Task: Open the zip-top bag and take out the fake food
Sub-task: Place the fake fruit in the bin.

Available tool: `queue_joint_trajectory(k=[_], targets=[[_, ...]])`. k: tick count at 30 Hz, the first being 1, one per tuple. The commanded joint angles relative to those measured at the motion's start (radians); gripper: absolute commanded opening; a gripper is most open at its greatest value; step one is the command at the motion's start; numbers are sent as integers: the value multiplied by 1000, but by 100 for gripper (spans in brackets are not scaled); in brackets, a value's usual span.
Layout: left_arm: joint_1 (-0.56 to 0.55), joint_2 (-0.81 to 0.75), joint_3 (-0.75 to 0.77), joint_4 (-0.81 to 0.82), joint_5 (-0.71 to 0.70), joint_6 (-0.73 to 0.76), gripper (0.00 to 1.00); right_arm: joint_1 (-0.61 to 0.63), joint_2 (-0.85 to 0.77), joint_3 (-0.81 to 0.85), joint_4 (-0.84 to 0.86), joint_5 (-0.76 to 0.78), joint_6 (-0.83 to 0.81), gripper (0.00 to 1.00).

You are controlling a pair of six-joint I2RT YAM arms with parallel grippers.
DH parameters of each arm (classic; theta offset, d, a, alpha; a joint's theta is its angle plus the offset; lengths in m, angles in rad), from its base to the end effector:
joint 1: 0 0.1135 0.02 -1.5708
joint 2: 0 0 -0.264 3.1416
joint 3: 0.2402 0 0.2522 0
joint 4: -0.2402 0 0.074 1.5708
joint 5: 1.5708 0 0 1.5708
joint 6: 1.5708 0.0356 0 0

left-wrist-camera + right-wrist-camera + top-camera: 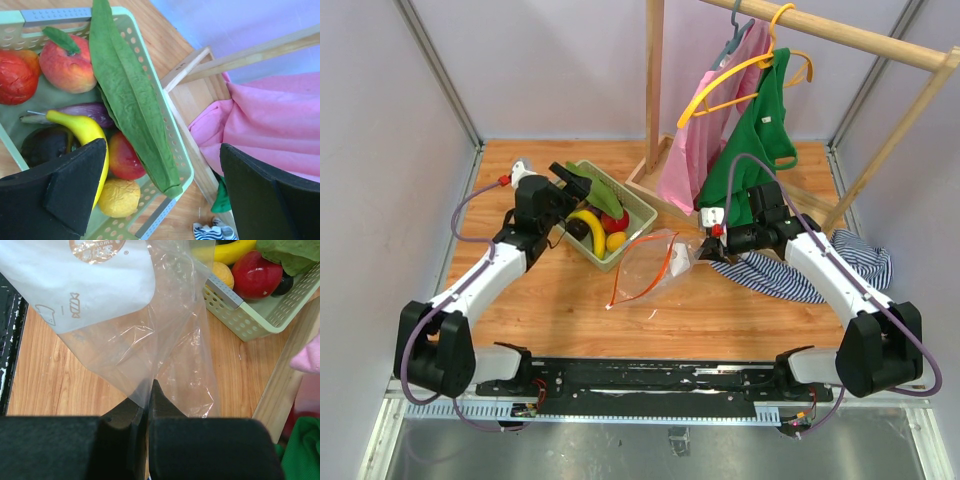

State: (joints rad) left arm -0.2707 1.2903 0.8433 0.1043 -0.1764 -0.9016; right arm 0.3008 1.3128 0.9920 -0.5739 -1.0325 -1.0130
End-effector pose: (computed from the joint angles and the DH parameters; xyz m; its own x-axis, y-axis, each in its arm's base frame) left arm 0.2873 -0.0733 0.2788 -0.2824 -0.7229 -0.6305 -0.1894 0.6864 -0.7021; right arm 0.2409 0.1067 0.2765 0.1699 -0.4027 -0.8994 -0.9841 -0.0211 -0.1764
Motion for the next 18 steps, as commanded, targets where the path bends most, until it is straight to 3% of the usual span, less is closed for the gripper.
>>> queue_joint_trajectory(k=[1, 5, 14, 18], targets=[[6, -66, -51, 116, 47, 75, 99, -18, -1, 39, -21, -35, 19, 1], [5, -131, -111, 226, 165, 142, 99, -19, 2, 40, -21, -43, 27, 1], [7, -312, -341, 642, 629, 173, 99, -22, 12, 48, -22, -50, 51, 1], [7, -361, -361, 673, 785, 156, 99, -24, 17, 53, -25, -54, 59, 1]])
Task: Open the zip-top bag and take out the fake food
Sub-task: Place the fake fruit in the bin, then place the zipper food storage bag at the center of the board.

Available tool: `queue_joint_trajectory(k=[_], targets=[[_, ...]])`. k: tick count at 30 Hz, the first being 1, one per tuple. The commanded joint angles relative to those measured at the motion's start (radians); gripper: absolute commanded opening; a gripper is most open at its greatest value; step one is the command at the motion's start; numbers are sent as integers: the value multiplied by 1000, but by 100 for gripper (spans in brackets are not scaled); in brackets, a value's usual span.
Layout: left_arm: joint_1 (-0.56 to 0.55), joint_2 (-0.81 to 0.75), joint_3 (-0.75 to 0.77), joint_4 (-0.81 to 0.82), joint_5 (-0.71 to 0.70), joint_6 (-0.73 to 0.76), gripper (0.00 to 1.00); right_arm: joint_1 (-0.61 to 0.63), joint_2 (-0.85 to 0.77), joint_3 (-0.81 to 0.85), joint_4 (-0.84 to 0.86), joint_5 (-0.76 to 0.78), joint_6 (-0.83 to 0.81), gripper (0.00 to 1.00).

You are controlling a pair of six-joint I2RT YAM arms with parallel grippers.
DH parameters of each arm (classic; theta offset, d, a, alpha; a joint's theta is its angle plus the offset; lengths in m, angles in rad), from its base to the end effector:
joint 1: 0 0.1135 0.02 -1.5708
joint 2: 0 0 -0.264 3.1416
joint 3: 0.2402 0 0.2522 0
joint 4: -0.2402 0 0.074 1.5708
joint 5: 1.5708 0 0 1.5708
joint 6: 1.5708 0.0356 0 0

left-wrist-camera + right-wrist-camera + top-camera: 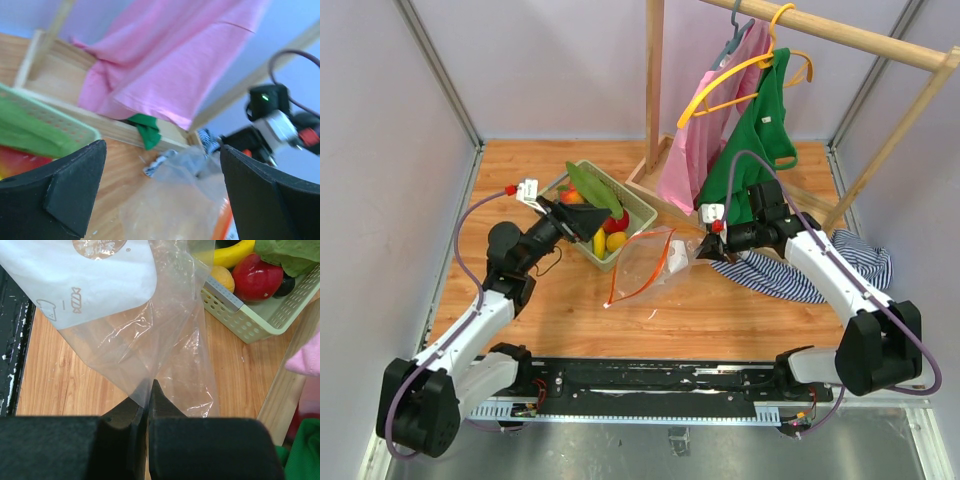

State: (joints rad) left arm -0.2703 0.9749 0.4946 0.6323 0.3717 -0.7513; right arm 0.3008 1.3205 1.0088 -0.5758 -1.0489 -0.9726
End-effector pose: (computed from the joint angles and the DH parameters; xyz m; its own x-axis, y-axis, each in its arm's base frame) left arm 0.2112 -0.0719 0.2883 -0.2993 -0.5770 -0.7599 0.5343 0.5585 -0.6345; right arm 0.2431 0.1077 0.2801 0.1369 -0.3889 -0.9111 -0.9896 -0.0130 -0.1431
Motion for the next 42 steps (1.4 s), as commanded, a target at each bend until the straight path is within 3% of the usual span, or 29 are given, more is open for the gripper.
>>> queue_joint_trajectory(k=[1, 5, 13, 23, 26, 29, 37, 42], targets=[[6, -57, -14, 141, 273, 1, 99, -25, 11, 38, -24, -39, 20, 1], [6, -131, -42, 92, 352, 14, 99, -26, 13, 42, -26, -44, 29, 1], [6, -314, -55, -233, 308, 124, 94, -28, 21, 68, -52, -50, 65, 2], [6, -398, -19, -458, 220, 156, 92, -54, 156, 410, -757, 104, -299, 2], [6, -419, -23, -496, 220, 130, 92, -53, 198, 450, -882, 202, -316, 3], [5, -460, -56, -492, 201, 99, 92, -55, 184, 410, -844, 322, -228, 8], [5, -490, -84, -493, 174, 81, 92, -55, 170, 235, -545, 542, 21, 44], [6, -485, -65, -527, 162, 108, 93, -91, 127, 214, -376, 671, 142, 53]])
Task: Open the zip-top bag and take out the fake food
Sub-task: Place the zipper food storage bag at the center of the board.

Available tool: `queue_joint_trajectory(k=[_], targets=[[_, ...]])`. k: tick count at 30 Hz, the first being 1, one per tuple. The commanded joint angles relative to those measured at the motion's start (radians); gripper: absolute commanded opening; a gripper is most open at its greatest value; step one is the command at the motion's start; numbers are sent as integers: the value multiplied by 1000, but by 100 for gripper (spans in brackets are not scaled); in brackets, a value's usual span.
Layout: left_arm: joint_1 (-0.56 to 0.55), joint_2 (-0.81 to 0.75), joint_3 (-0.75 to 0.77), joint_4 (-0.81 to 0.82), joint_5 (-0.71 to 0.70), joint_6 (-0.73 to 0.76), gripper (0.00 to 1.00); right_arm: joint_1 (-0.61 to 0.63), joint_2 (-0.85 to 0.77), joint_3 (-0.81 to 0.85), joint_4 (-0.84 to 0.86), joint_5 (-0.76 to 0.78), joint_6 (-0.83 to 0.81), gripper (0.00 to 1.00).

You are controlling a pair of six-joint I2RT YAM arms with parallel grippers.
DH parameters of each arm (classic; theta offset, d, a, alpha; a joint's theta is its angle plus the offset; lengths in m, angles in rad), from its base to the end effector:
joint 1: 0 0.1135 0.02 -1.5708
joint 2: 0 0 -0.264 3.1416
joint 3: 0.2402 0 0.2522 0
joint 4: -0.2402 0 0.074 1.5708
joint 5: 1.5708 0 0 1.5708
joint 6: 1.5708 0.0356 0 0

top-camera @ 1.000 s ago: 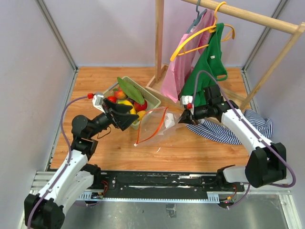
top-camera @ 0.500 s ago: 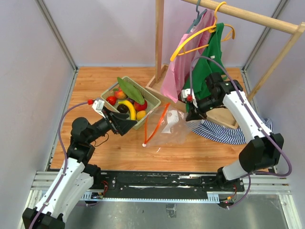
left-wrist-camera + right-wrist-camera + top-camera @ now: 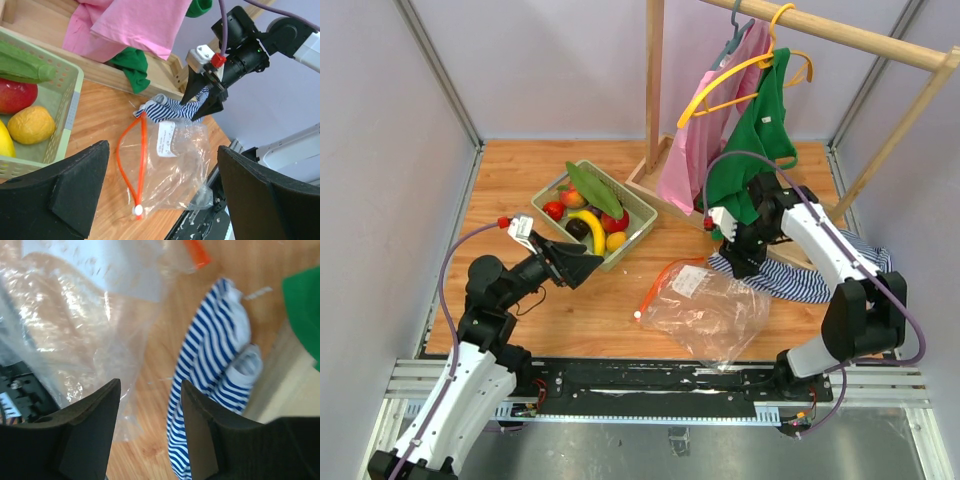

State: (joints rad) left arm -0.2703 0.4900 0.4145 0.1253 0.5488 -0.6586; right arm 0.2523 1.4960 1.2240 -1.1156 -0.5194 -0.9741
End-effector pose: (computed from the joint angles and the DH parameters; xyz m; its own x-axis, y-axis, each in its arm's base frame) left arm 0.1300 -0.0553 0.2843 -0.4088 -0.4285 -0.8058 0.6066 0.5321 -0.5907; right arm 0.2585 0.0849 0.2656 -0.2833 -0.8146 -0.5061 -0.9586 0.2567 0.1235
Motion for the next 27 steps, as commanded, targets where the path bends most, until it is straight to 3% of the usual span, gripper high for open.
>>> queue_joint_trajectory(k=[1, 10, 13, 15, 22, 27], targets=[[6, -1, 16, -23, -18, 18, 93, -53, -65, 0, 184, 159, 152, 55], [6, 68, 88, -127, -83, 90, 93, -181, -304, -2, 270, 43, 165, 63], [6, 91, 128, -147, -112, 115, 95, -223, -398, -2, 297, -15, 179, 81], [7, 109, 175, -179, -152, 159, 96, -266, -453, 2, 319, -80, 218, 100], [6, 303, 557, -436, -320, 326, 99, -416, -445, 273, 199, -350, 422, 99], [5, 409, 825, -508, -327, 352, 99, -432, -386, 550, 217, -204, 665, 99]])
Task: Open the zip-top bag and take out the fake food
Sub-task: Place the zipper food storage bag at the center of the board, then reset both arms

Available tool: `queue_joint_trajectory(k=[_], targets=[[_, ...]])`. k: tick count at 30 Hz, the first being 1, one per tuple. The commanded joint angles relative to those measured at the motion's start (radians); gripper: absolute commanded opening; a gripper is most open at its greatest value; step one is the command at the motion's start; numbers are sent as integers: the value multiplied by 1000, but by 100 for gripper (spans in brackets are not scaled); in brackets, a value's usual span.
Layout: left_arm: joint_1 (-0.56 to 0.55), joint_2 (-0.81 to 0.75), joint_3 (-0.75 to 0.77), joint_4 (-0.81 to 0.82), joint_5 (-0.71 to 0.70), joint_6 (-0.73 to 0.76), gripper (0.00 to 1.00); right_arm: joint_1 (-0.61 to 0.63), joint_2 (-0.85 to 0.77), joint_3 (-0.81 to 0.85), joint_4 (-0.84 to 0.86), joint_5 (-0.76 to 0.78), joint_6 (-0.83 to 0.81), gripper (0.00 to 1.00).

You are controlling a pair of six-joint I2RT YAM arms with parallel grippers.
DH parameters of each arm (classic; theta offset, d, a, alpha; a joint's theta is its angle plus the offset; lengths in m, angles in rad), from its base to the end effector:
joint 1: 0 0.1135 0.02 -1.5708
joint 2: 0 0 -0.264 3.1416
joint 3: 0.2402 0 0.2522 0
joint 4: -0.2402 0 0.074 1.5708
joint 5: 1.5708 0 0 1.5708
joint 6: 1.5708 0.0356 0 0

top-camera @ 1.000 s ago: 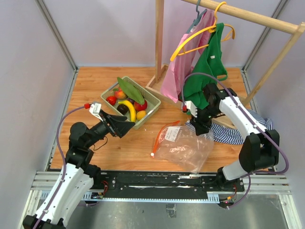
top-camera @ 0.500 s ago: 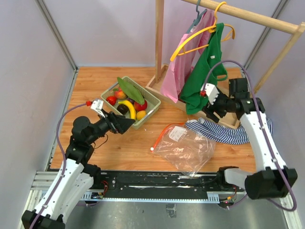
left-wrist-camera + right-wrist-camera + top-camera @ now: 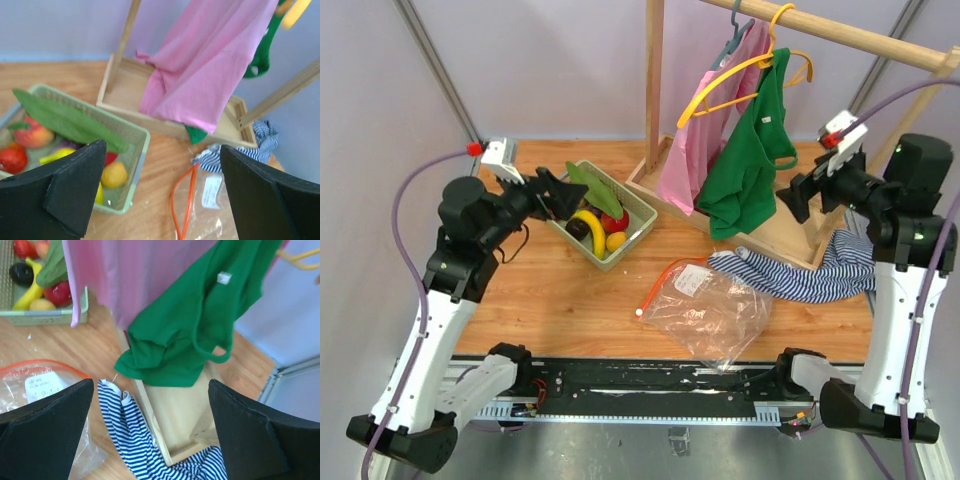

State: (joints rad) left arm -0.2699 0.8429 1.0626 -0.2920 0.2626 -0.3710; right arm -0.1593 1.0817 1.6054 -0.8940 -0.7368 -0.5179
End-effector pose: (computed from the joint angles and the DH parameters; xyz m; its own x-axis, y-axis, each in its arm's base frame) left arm 0.1695 -0.0565 0.4147 -0.2487 -0.2945 -0.9227 0.4473 0.8101 -0.3791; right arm 0.1733 -0.0036 0.4847 -0.0625 -0.3613 -0.9304 -0.6121 0.7501 -0.2502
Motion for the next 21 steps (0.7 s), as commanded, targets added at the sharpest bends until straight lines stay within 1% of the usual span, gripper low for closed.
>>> queue_joint_trajectory(k=[1, 3, 5, 8, 11, 15, 21], targets=[[6, 77, 231, -108, -42, 72, 99, -22, 44, 230, -28, 8, 202, 99], [6, 115, 337, -129, -39, 84, 99, -22, 84, 382, -71, -4, 197, 99], [6, 149, 429, -142, -30, 94, 99, -22, 113, 465, -78, -1, 228, 99], [5, 192, 544, -171, -4, 104, 99, -22, 139, 542, -78, -15, 283, 99], [6, 222, 618, -185, 33, 110, 99, -22, 155, 587, -70, -17, 363, 98], [6, 243, 663, -180, 65, 107, 99, -21, 173, 634, -77, -48, 390, 98], [6, 243, 649, -136, 103, 85, 99, -22, 183, 653, -80, -100, 415, 98]])
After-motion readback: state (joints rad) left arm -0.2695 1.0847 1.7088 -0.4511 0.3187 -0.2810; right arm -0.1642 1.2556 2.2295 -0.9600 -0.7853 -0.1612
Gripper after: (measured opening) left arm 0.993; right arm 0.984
